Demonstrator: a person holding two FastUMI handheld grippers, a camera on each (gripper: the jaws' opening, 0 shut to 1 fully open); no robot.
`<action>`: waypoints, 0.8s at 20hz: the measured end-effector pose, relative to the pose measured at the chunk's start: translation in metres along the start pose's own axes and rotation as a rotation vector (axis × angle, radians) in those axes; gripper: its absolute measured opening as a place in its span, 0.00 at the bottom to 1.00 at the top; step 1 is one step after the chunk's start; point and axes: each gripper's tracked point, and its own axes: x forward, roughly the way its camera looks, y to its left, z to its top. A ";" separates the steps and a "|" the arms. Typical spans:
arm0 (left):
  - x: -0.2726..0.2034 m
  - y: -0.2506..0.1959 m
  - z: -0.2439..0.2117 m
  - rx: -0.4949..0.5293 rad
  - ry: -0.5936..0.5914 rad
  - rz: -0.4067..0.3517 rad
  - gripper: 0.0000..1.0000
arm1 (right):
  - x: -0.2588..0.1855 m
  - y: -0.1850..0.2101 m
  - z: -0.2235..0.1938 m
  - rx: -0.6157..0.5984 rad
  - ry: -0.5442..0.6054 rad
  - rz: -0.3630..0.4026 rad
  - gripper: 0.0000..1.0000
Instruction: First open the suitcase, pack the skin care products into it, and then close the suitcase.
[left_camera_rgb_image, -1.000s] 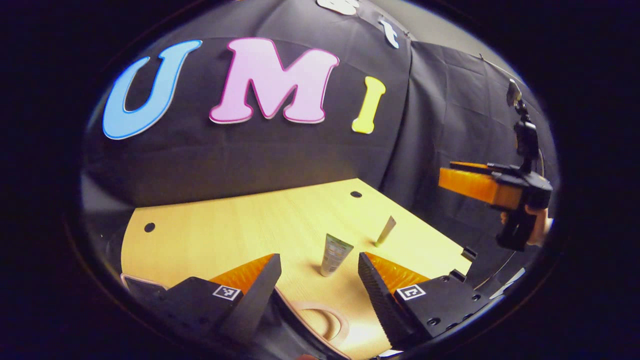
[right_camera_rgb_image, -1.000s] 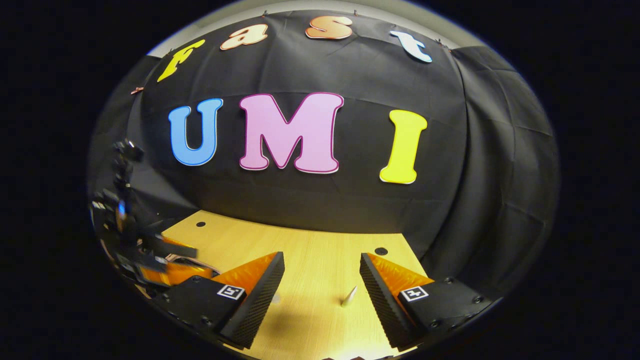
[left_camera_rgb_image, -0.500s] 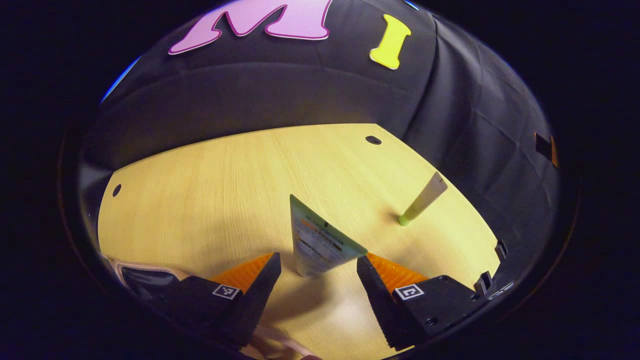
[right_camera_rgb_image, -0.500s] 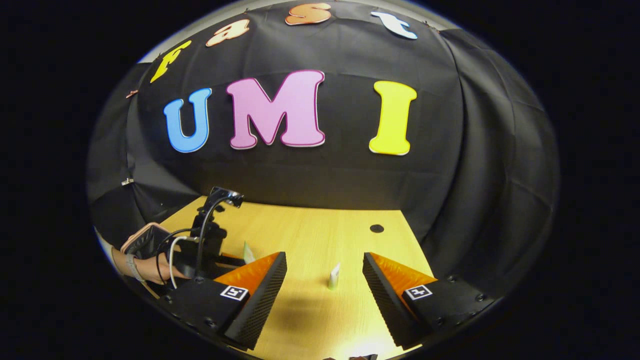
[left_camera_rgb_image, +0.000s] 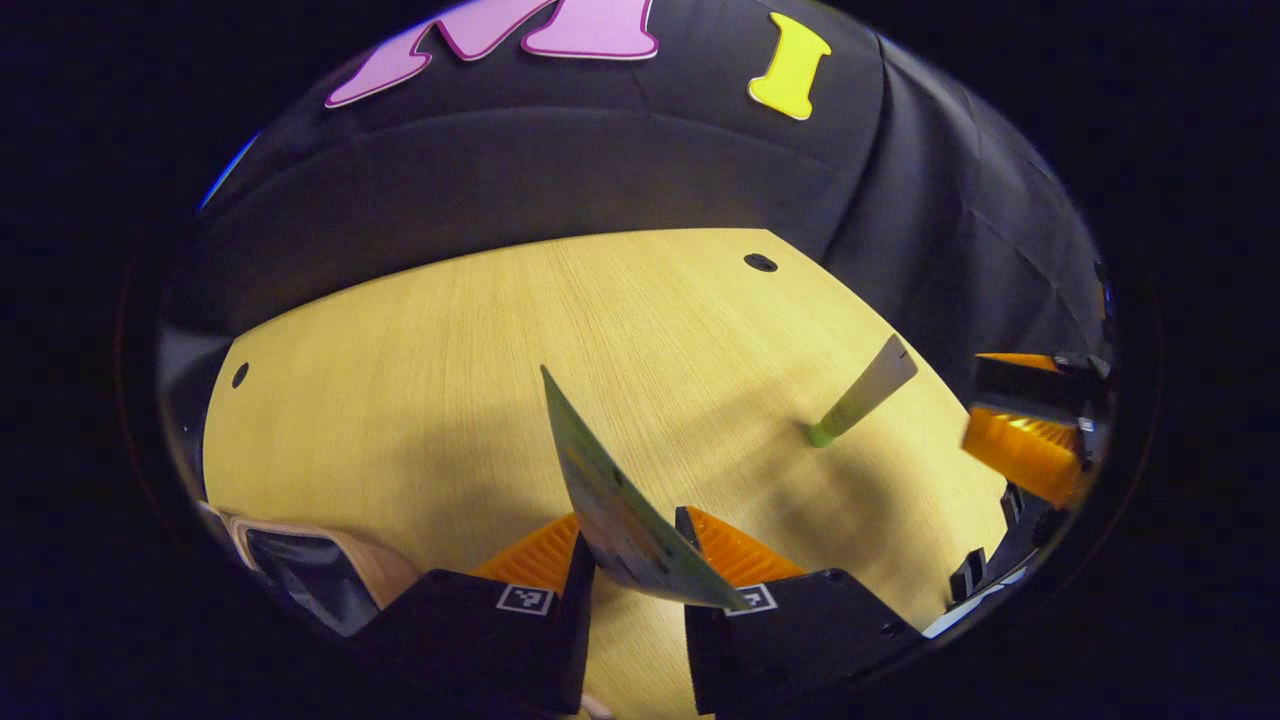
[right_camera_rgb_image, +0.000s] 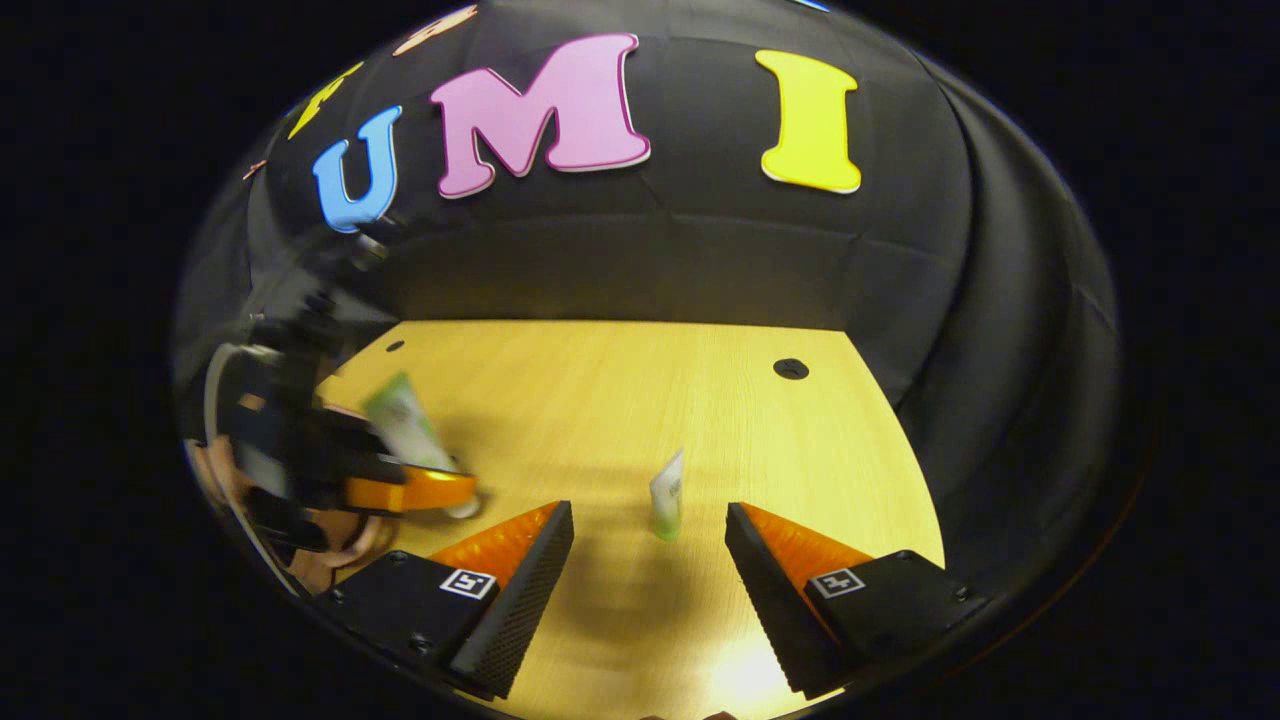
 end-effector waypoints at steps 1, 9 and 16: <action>-0.017 -0.010 -0.009 -0.038 0.028 -0.029 0.47 | 0.018 -0.004 -0.008 0.000 0.026 -0.004 0.97; -0.132 0.038 -0.045 -0.155 0.037 0.127 0.48 | 0.110 0.001 -0.049 0.059 0.137 0.071 0.97; -0.164 0.156 -0.095 -0.318 0.084 0.325 0.48 | 0.060 0.040 -0.027 0.010 0.096 0.152 0.30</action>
